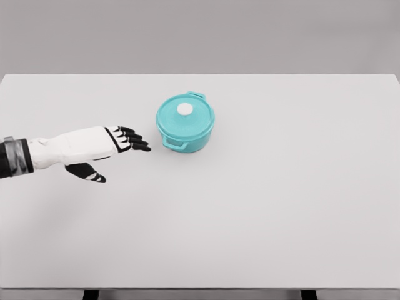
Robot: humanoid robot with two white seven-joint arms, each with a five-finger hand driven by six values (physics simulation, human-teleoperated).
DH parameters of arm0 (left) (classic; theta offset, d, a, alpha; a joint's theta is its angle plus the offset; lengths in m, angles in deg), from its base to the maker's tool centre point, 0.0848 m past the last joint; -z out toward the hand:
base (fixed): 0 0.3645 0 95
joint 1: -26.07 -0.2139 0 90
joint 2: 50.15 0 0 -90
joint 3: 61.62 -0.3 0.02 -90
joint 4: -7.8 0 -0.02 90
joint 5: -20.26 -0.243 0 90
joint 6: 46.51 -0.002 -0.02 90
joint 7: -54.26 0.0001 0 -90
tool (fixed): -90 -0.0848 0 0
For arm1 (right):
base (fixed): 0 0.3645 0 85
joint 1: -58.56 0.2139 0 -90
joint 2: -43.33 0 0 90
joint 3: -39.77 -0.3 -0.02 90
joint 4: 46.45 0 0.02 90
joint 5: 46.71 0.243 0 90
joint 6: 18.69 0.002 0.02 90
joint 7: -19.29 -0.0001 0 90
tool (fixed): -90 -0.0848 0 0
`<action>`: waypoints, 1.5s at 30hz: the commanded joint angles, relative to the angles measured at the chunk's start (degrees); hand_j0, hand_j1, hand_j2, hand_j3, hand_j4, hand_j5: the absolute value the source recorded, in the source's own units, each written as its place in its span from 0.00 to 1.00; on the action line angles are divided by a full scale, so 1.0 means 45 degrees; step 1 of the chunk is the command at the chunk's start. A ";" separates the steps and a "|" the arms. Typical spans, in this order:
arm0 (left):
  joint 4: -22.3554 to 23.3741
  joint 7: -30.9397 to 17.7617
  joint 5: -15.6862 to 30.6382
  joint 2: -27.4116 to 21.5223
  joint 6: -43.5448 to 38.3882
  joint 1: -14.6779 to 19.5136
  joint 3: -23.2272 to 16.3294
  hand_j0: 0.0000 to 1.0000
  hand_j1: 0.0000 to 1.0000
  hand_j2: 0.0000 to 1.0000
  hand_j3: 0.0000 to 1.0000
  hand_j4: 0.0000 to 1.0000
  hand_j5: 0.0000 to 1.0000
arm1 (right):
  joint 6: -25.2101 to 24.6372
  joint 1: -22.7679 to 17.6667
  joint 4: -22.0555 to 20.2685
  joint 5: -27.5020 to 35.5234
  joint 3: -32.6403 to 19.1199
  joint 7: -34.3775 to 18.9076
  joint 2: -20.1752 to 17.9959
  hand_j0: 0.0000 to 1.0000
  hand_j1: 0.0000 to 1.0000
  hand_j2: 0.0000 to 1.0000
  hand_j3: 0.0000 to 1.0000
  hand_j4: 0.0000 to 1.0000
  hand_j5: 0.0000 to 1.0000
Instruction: Open the lid of the pot with left arm
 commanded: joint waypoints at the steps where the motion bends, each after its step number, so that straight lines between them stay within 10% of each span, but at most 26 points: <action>1: -0.0039 0.0001 0.0030 0.0024 -0.0029 0.0000 -0.0043 1.00 1.00 1.00 1.00 1.00 1.00 | -0.0029 -0.0059 0.0056 0.0003 -0.0002 0.0002 -0.0002 1.00 1.00 1.00 1.00 1.00 1.00; 11: 0.0332 -0.0819 -0.0634 -0.0424 -0.0029 0.1268 -0.0081 1.00 1.00 1.00 1.00 1.00 1.00 | -0.0029 -0.0567 0.0056 0.0003 0.0017 0.0002 -0.0002 1.00 1.00 1.00 1.00 1.00 1.00; 14: 0.0527 -0.0780 -0.0575 -0.0874 -0.0029 0.4000 -0.3163 1.00 1.00 1.00 1.00 1.00 1.00 | -0.0029 -0.0567 0.0056 0.0003 0.0017 0.0002 -0.0002 1.00 1.00 1.00 1.00 1.00 1.00; 16: 0.0508 -0.0760 -0.0400 -0.0563 -0.0029 0.7088 -0.6545 1.00 1.00 1.00 1.00 1.00 1.00 | -0.0029 -0.0567 0.0056 0.0003 0.0017 0.0002 -0.0002 1.00 1.00 1.00 1.00 1.00 1.00; 21: 0.1874 -0.0839 -0.0243 0.1977 -0.0029 0.9862 -0.7639 1.00 1.00 1.00 1.00 1.00 1.00 | -0.0029 -0.0567 0.0056 0.0003 0.0017 -0.0017 -0.0002 1.00 1.00 1.00 1.00 1.00 1.00; 29: 0.7048 -0.0741 -0.0321 0.4496 -0.0029 1.0175 -0.7816 1.00 1.00 1.00 1.00 1.00 1.00 | -0.0029 -0.0567 0.0056 0.0003 -0.0002 0.0002 -0.0002 1.00 1.00 1.00 1.00 1.00 1.00; 45: 0.7461 -0.0585 -0.2411 0.5923 -0.1674 1.0058 -0.7953 0.99 0.99 0.99 0.99 0.99 0.99 | -0.0029 -0.0567 0.0056 0.0003 0.0017 0.0002 -0.0002 1.00 1.00 1.00 1.00 1.00 1.00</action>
